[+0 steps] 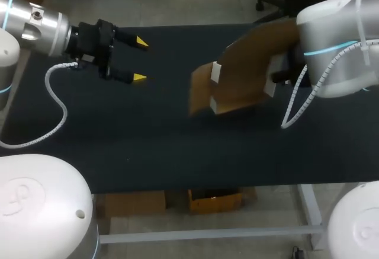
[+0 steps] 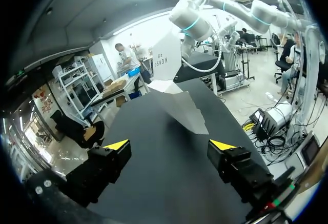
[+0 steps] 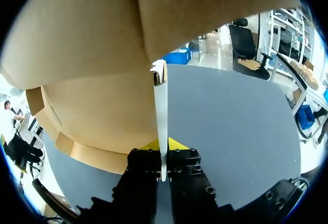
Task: Assemble the packaging by folding the flat box into shape, placing the metal phone stand inside, and closing the box properly
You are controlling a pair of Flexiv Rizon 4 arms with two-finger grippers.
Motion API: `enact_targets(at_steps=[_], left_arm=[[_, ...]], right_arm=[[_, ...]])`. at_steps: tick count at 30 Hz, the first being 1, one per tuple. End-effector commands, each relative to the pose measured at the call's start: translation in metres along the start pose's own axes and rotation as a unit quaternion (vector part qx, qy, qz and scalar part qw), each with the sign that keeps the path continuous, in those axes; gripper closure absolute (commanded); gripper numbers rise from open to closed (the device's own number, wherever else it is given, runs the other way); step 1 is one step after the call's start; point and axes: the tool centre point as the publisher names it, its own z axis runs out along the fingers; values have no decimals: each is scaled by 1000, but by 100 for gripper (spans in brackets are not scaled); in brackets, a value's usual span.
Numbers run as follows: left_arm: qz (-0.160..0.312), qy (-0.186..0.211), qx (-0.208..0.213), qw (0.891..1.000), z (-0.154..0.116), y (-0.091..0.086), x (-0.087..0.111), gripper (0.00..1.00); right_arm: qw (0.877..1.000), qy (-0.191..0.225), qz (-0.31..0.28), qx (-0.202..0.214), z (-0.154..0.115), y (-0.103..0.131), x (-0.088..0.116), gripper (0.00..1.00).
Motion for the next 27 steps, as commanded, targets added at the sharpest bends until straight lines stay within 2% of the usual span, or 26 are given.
enact_targets(at_steps=[1, 5, 11, 12, 14, 17, 19, 24, 27], left_arm=[[4, -13, -14, 1000, 1, -3, 3, 0], [14, -25, -43, 999, -1, 3, 3, 0], [27, -35, -80, 996, -6, 12, 3, 0], [26, -35, -85, 995, -7, 14, 2, 0], [25, -35, -87, 995, -9, 17, 2, 0], [22, -33, -95, 995, -11, 22, 3, 0], [21, -31, -105, 994, -12, 26, 4, 0], [19, -24, -118, 993, -17, 32, 6, 0], [15, -15, -131, 991, -20, 36, 7, 0]], right_arm=[[991, -4, 6, 131, -3, 2, -9, 100], [989, -1, 19, 145, -7, -1, -19, 100], [979, 29, 35, 199, -11, -1, -25, 100], [975, 30, 37, 219, -12, 0, -26, 100], [972, 40, 32, 230, -14, 1, -27, 100], [964, 32, 24, 262, -17, 3, -27, 100], [955, 26, 24, 295, -18, 3, -26, 100], [942, 35, 33, 332, -19, 0, -26, 100], [933, 19, 26, 358, -18, -5, -25, 100]])
